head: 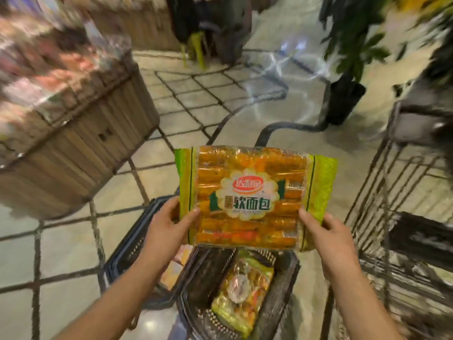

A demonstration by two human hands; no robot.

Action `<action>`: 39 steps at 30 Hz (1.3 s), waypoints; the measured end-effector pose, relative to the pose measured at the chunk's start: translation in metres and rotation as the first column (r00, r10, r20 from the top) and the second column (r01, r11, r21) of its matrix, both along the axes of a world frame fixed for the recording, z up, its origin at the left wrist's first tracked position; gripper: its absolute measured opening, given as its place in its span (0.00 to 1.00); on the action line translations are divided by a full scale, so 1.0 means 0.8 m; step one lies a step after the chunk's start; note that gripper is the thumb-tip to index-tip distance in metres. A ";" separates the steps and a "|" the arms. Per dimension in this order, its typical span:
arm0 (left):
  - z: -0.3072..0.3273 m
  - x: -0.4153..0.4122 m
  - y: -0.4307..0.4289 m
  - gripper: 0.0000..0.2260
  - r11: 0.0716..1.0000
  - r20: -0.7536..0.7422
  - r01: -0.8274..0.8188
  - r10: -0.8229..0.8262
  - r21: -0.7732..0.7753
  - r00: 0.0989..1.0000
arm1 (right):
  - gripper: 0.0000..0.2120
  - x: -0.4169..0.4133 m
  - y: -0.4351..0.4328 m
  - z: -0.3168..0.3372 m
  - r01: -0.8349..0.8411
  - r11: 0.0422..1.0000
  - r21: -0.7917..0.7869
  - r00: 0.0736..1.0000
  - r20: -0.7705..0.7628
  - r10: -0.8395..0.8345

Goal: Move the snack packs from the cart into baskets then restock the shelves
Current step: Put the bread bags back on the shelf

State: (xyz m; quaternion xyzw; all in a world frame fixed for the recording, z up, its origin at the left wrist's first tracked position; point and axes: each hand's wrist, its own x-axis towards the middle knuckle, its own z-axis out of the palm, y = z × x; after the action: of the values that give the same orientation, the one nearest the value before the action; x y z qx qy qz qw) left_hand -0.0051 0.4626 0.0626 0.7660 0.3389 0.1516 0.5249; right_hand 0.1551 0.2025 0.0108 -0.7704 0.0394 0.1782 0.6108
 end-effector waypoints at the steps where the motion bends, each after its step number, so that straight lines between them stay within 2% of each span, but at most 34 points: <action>1: 0.024 0.004 0.003 0.10 1.000 0.029 0.024 -0.025 0.018 0.999 | 0.22 -0.006 -0.007 0.027 0.004 1.000 0.012 1.000 0.023 -0.005; 5: 0.106 0.019 0.001 0.09 0.988 0.173 0.125 -0.138 0.088 0.975 | 0.07 -0.033 -0.042 0.119 0.023 0.997 0.077 0.986 0.160 -0.035; 10: 0.167 0.026 -0.022 0.09 0.950 0.289 0.286 -0.310 0.123 0.906 | 0.06 -0.086 -0.084 0.190 0.161 0.978 0.132 0.938 0.288 -0.193; 14: 0.180 0.025 -0.048 0.10 0.896 0.357 0.436 -0.437 0.090 0.825 | 0.06 -0.152 -0.114 0.221 0.315 0.943 0.108 0.865 0.377 -0.332; 17: 0.173 0.021 -0.068 0.11 0.838 0.368 0.543 -0.521 0.050 0.770 | 0.07 -0.211 -0.137 0.220 0.456 0.887 0.069 0.808 0.387 -0.445; 19: 0.164 0.015 -0.087 0.10 0.782 0.361 0.623 -0.588 0.025 0.724 | 0.13 -0.258 -0.153 0.215 0.543 0.838 0.053 0.765 0.379 -0.520; 21: 0.152 0.005 -0.115 0.10 0.716 0.356 0.698 -0.651 -0.004 0.670 | 0.30 -0.308 -0.170 0.205 0.631 0.774 0.053 0.718 0.337 -0.609; 22: 0.148 -0.002 -0.133 0.10 0.680 0.350 0.733 -0.682 -0.020 0.642 | 0.36 -0.334 -0.181 0.199 0.675 0.737 0.045 0.685 0.334 -0.648; 23: 0.143 -0.010 -0.152 0.10 0.642 0.342 0.765 -0.710 -0.043 0.615 | 0.34 -0.363 -0.189 0.198 0.709 0.704 0.039 0.655 0.332 -0.679; 26: 0.131 -0.039 -0.217 0.08 0.540 0.324 0.838 -0.781 -0.078 0.533 | 0.12 -0.447 -0.220 0.199 0.800 0.599 0.031 0.562 0.310 -0.767; 27: 0.128 -0.049 -0.239 0.09 0.499 0.316 0.863 -0.808 -0.082 0.497 | 0.09 -0.475 -0.231 0.200 0.823 0.566 0.034 0.531 0.303 -0.791; 34: 0.116 -0.143 -0.401 0.08 0.231 0.258 0.970 -0.936 -0.070 0.241 | 0.06 -0.648 -0.314 0.178 0.958 0.281 0.051 0.252 0.314 -0.915; 39: 0.095 -0.221 -0.504 0.09 0.060 0.192 0.992 -0.978 -0.111 0.080 | 0.04 -0.756 -0.376 0.149 0.982 0.188 0.013 0.174 0.327 -0.929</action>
State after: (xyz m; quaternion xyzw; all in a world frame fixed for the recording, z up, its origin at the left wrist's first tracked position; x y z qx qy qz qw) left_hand -0.1822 0.0593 0.1386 0.7255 -0.2734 -0.2564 0.5771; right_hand -0.4496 -0.0981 0.1302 -0.6454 0.4520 -0.3546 0.5034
